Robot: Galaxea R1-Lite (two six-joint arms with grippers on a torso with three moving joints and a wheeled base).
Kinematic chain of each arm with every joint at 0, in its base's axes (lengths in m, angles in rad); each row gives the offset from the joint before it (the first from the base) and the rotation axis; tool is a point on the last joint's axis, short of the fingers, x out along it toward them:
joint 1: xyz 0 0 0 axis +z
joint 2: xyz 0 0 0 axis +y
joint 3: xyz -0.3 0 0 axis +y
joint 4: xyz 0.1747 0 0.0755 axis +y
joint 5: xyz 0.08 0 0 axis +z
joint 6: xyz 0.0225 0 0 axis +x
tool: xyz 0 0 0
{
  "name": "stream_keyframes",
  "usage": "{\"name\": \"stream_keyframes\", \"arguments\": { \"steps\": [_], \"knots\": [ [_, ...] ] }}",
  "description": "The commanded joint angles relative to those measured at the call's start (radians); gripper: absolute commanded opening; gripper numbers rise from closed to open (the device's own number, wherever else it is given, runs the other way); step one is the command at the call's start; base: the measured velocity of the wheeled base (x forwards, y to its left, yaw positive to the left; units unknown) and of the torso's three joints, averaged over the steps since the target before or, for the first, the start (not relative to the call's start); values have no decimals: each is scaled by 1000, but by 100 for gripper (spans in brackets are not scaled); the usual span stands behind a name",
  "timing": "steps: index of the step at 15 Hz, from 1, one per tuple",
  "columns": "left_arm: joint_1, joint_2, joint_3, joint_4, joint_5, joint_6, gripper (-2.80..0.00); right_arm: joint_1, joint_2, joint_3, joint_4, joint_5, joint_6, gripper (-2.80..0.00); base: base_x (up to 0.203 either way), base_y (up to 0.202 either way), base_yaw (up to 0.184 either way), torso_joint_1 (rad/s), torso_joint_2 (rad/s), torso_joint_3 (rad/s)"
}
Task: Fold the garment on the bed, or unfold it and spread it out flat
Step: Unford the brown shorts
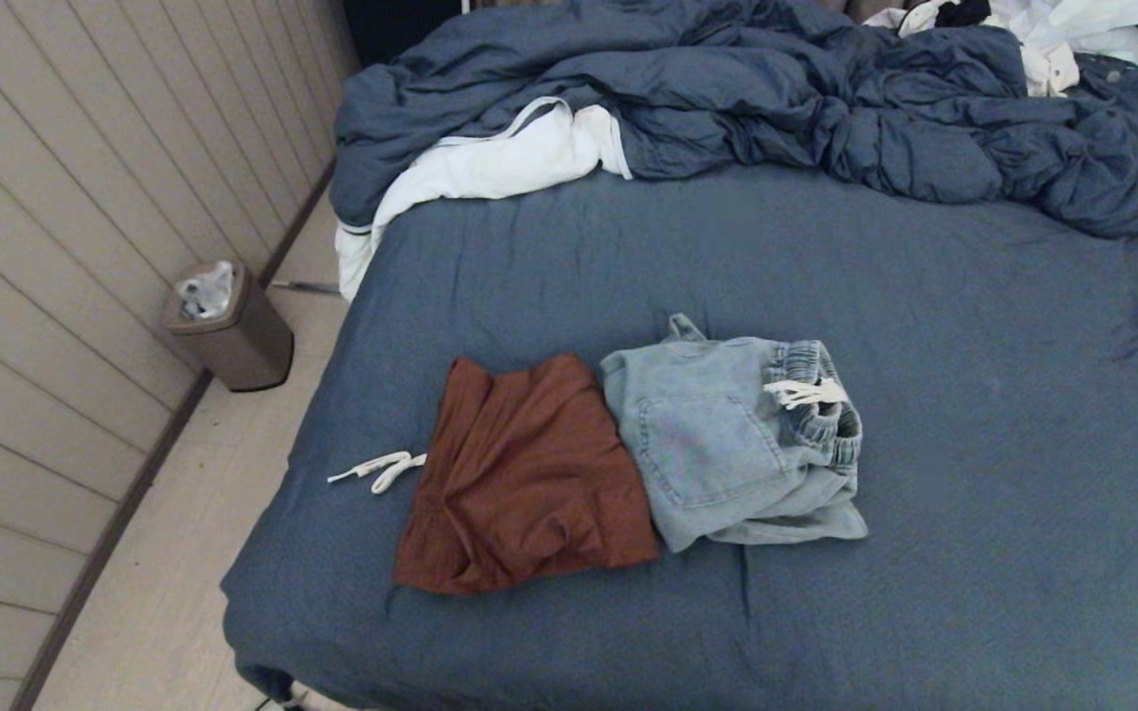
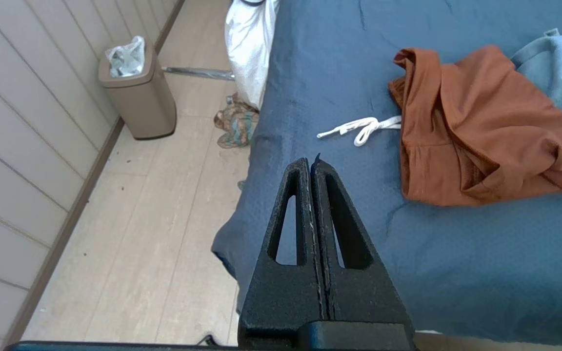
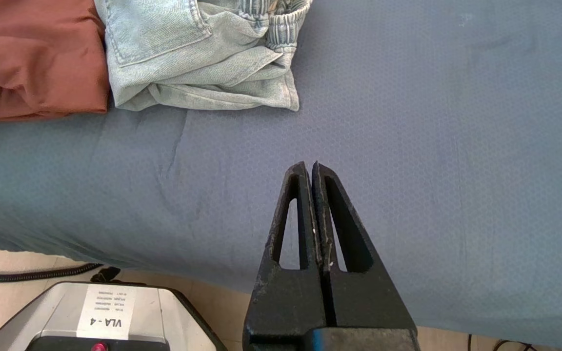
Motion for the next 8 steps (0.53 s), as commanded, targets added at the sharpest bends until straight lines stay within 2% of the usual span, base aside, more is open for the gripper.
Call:
{"name": "stream_keyframes", "arguments": {
  "steps": [1,8],
  "knots": [
    [0,0,0,-1,0,0,-280,0,4,0,2,1,0,-280,0,0,0,0,0,0],
    [0,0,0,-1,0,0,-280,1,4,1,1,1,0,-280,0,0,0,0,0,0]
  ]
}}
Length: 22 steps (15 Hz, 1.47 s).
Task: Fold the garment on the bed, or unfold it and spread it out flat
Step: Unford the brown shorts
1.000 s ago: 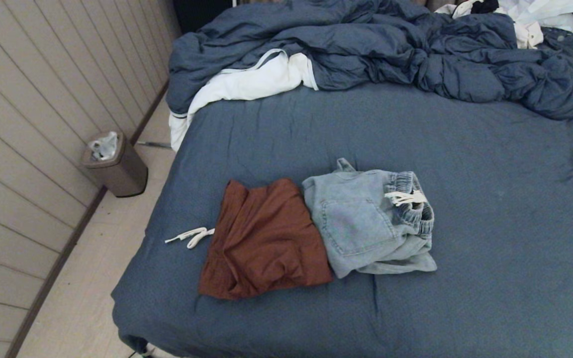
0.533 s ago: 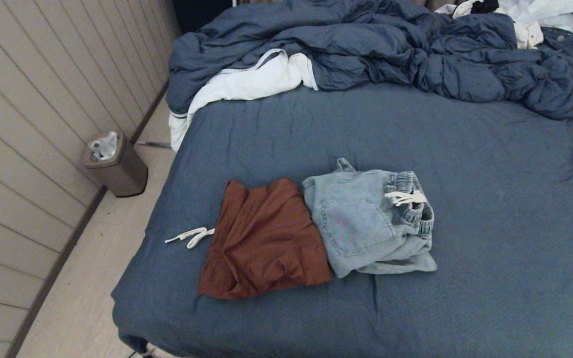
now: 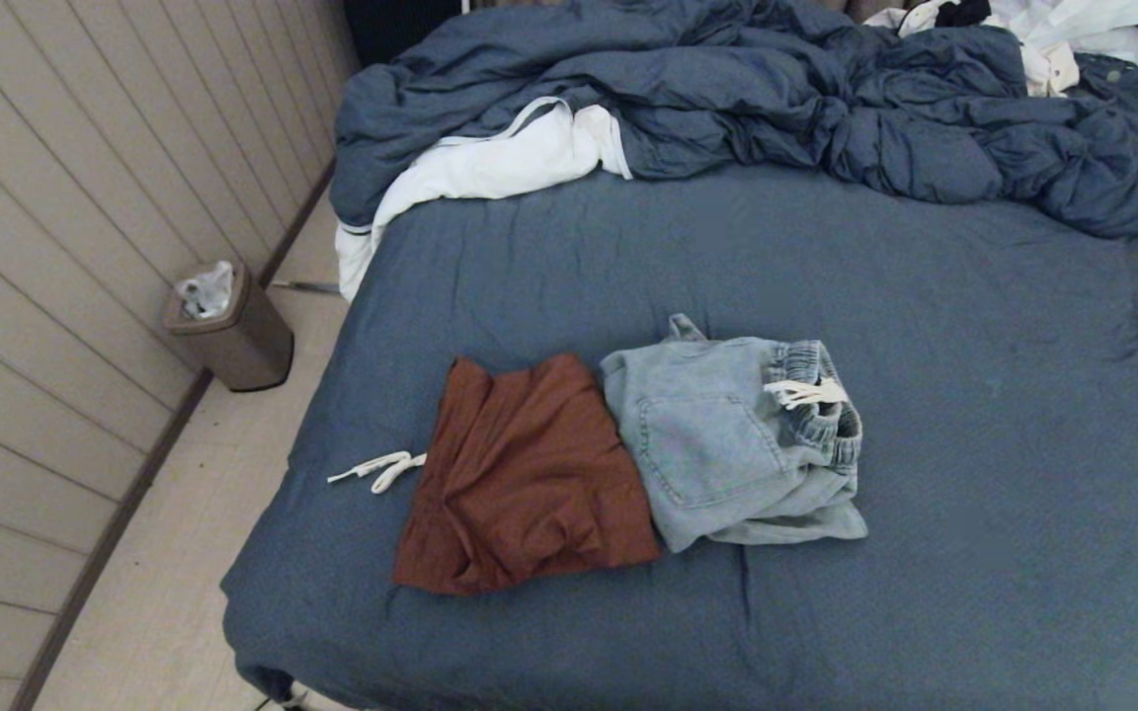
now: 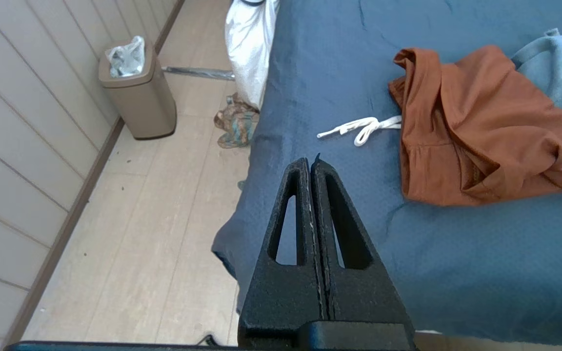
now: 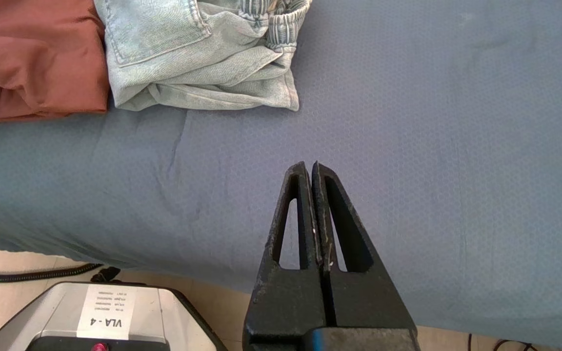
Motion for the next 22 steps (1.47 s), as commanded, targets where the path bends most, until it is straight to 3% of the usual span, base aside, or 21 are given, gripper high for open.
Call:
{"name": "stream_keyframes", "arguments": {
  "steps": [1,22],
  "knots": [
    [0,0,0,-1,0,0,-280,0,4,-1,2,0,-1,-280,0,0,0,0,0,0],
    [0,0,0,-1,0,0,-280,0,4,-1,0,0,-1,-280,0,0,0,0,0,0]
  ]
}}
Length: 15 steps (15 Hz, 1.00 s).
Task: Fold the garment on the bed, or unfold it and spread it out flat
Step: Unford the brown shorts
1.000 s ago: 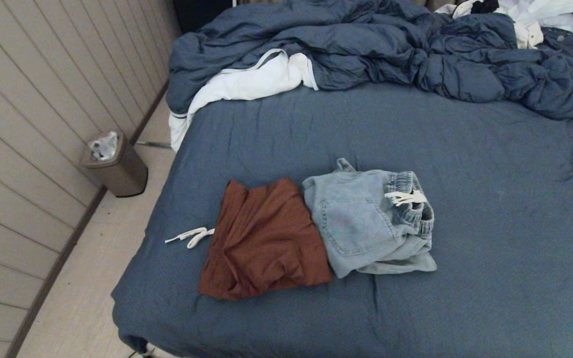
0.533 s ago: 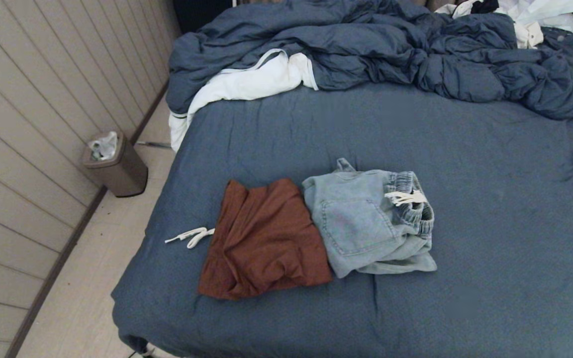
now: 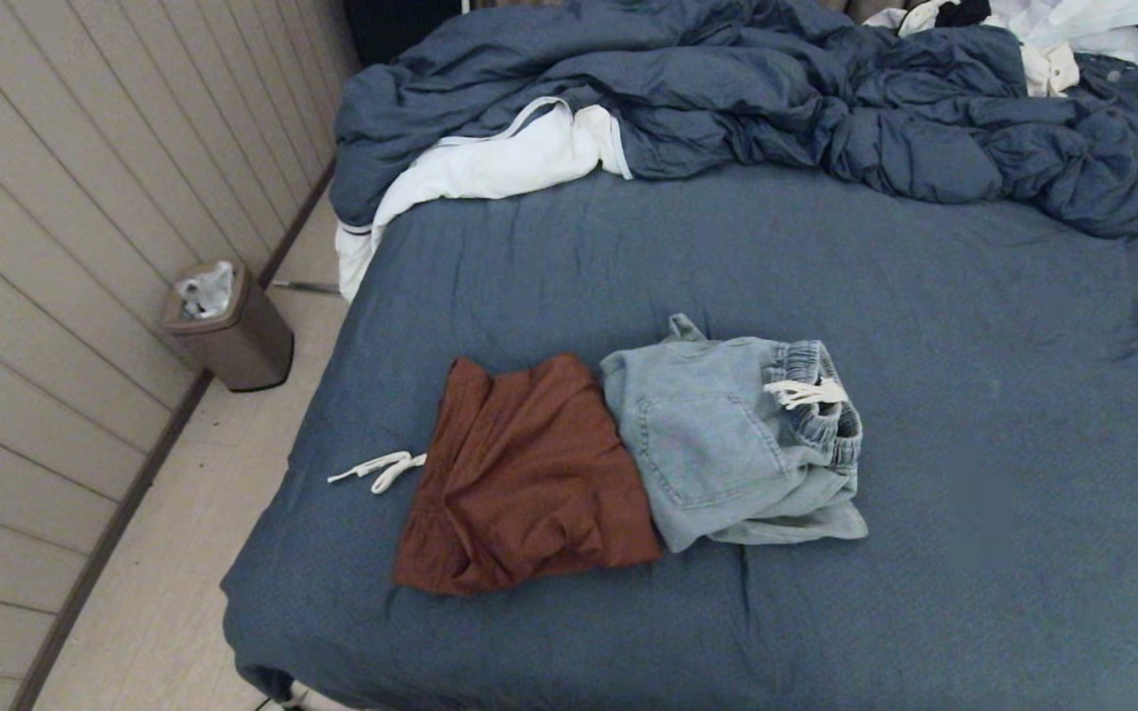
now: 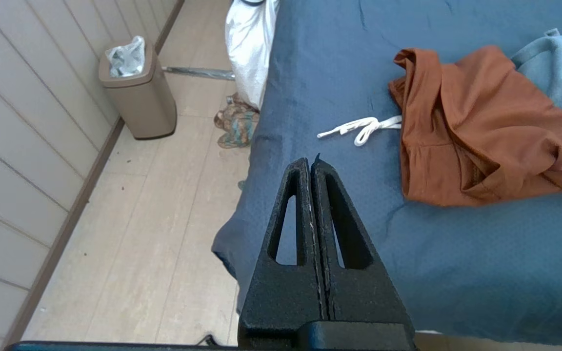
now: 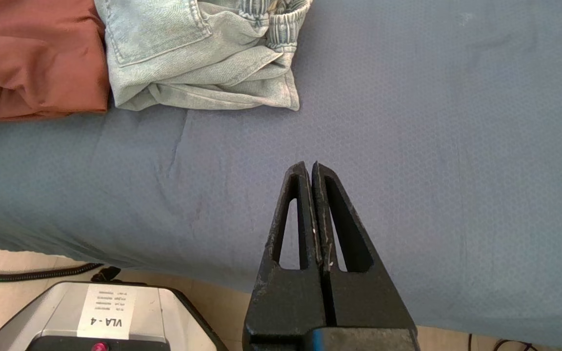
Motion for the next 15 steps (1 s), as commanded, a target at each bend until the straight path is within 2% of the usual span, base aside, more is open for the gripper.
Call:
{"name": "stream_keyframes", "arguments": {
  "steps": [1,15],
  "knots": [
    [0,0,0,-1,0,0,-280,0,2,-1,1,0,-1,-280,0,0,0,0,0,0],
    [0,0,0,-1,0,0,-280,0,2,1,2,0,-1,-280,0,0,0,0,0,0]
  ]
}}
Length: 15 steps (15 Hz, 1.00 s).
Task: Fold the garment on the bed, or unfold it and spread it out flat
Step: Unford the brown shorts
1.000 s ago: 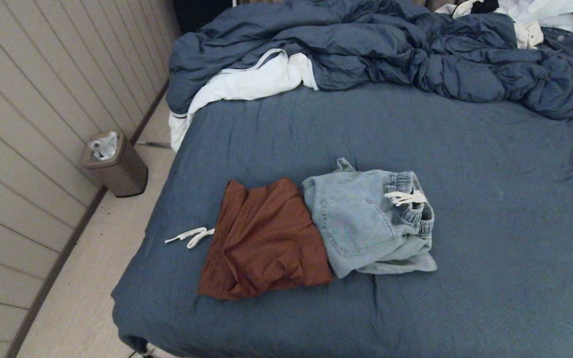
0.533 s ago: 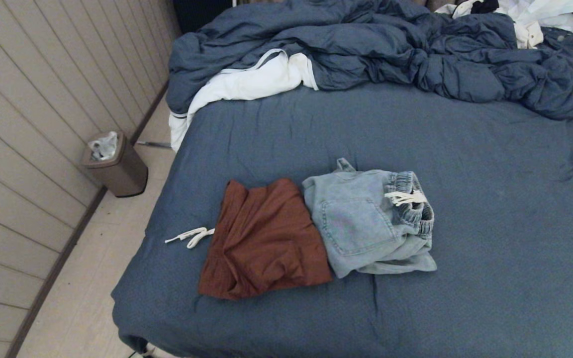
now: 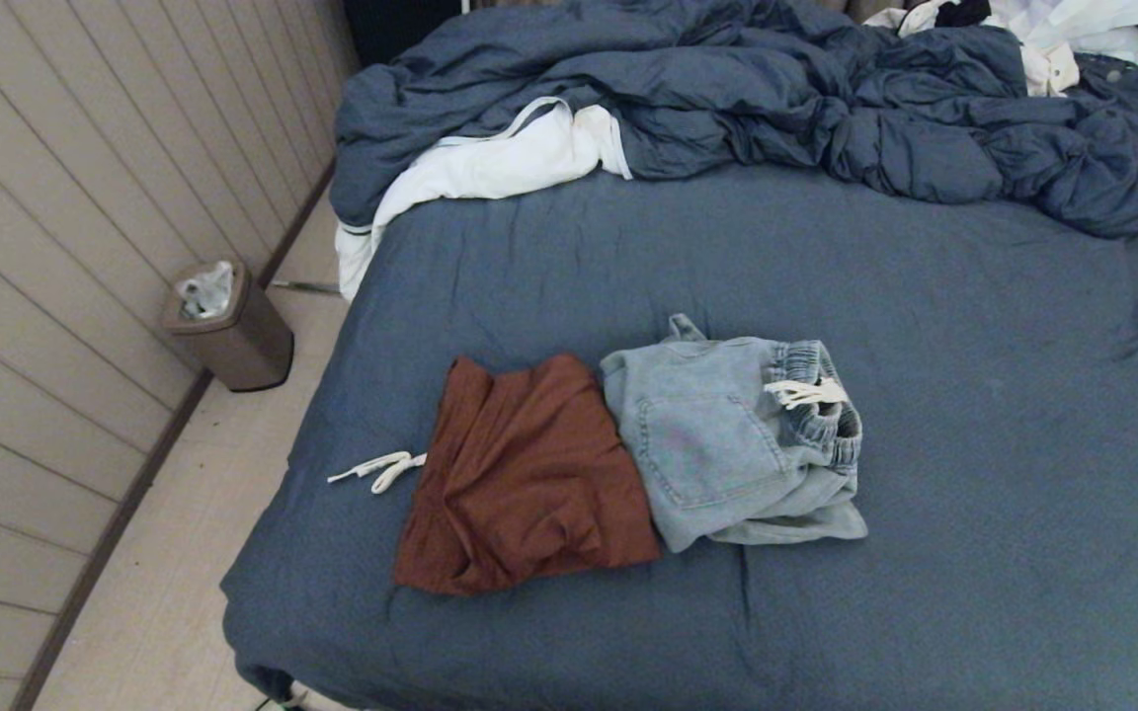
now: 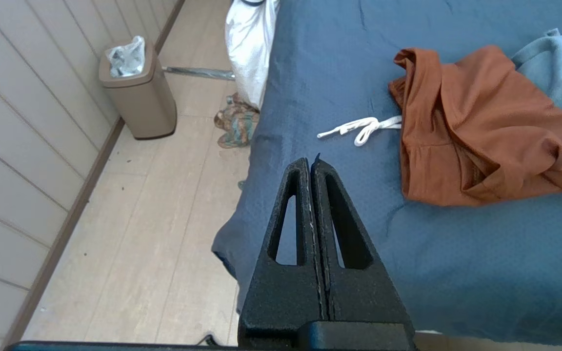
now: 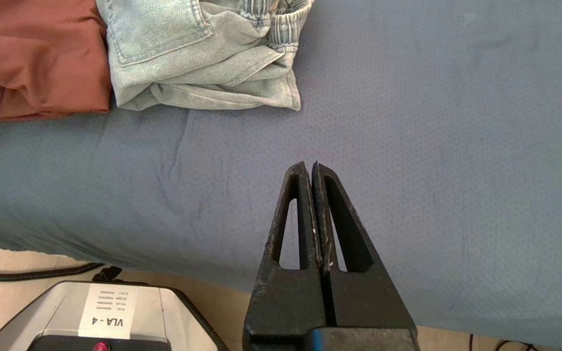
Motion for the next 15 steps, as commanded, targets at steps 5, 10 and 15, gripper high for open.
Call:
{"name": "stream_keyframes", "arguments": {
  "steps": [5,10,15],
  "knots": [
    [0,0,0,-1,0,0,-280,0,2,-1,0,0,-1,-280,0,0,0,0,0,0],
    [0,0,0,-1,0,0,-280,0,2,-1,0,0,-1,-280,0,0,0,0,0,0],
    [0,0,0,-1,0,0,-280,2,2,0,1,0,-1,-280,0,0,0,0,0,0]
  ]
}}
